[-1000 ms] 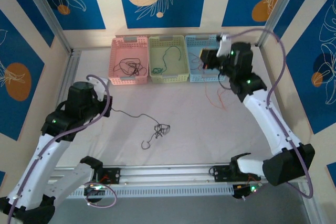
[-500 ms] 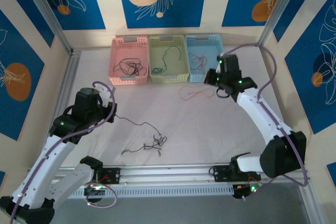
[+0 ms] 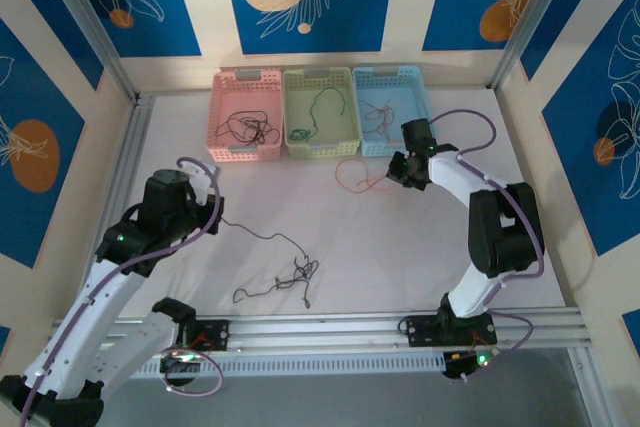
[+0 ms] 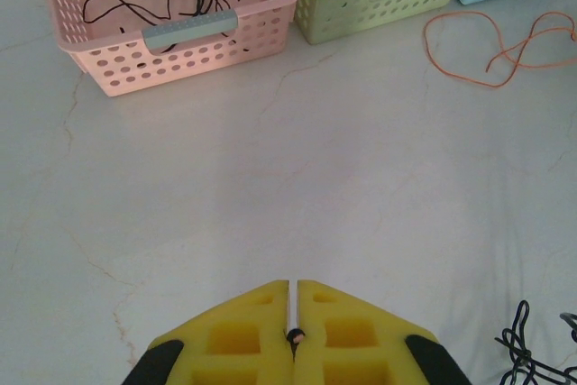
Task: Untangle the cables
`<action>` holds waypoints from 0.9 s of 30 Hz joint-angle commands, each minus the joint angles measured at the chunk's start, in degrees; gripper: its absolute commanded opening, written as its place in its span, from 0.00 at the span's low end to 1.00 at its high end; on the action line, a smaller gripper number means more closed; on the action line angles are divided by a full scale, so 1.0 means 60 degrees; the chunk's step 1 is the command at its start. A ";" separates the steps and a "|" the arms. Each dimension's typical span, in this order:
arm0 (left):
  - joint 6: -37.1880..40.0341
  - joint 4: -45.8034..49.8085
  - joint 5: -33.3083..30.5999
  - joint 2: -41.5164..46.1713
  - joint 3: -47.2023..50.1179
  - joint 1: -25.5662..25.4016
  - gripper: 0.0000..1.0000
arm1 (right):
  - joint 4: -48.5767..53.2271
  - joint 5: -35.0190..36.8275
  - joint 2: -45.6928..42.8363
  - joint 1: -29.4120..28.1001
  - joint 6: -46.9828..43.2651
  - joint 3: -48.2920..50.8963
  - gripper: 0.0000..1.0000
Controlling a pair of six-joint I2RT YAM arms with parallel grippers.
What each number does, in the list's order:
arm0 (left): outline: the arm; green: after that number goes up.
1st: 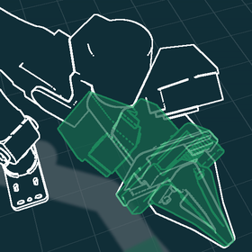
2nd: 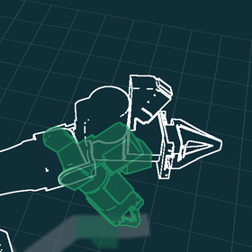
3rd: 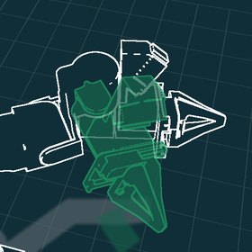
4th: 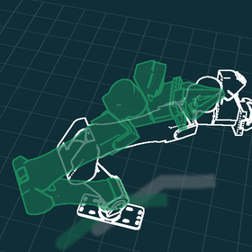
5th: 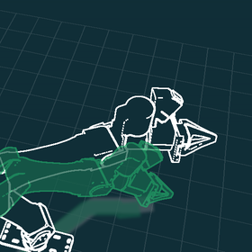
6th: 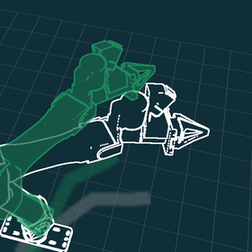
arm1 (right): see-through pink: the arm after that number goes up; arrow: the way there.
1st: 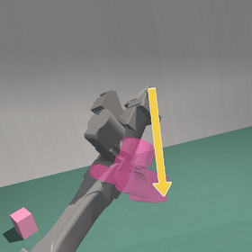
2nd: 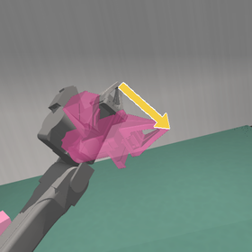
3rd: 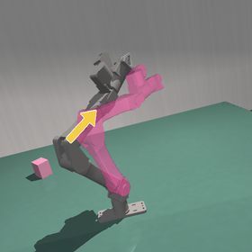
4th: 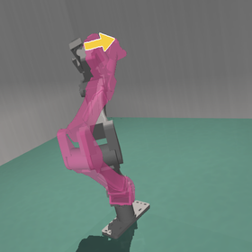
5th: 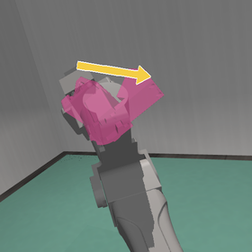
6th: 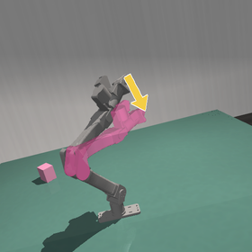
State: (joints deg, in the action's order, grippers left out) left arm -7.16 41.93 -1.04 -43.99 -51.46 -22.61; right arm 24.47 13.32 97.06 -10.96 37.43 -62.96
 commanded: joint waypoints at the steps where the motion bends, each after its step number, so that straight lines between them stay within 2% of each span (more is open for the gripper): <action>1: -0.0106 -0.0287 0.0125 0.0025 0.0110 0.0120 0.00 | -0.0223 -0.0267 0.0236 0.0293 0.0842 -0.0271 0.23; 2: -0.0109 -0.0294 0.0140 0.0022 0.0121 0.0128 0.00 | -0.0261 -0.0396 0.0354 0.0340 0.0979 -0.0341 0.28; 6: -0.0099 -0.0294 0.0159 -0.0005 0.0139 0.0121 0.00 | -0.0295 -0.0758 0.0581 0.0392 0.1382 -0.0464 0.36; 27: -0.0123 -0.0317 0.0166 -0.0014 0.0183 0.0116 0.00 | -0.0538 -0.1568 0.0241 0.0380 0.2726 0.0680 0.43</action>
State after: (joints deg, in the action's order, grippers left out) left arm -7.16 41.10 -1.02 -44.03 -50.92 -22.61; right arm 20.86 6.17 100.20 -8.64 50.85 -59.72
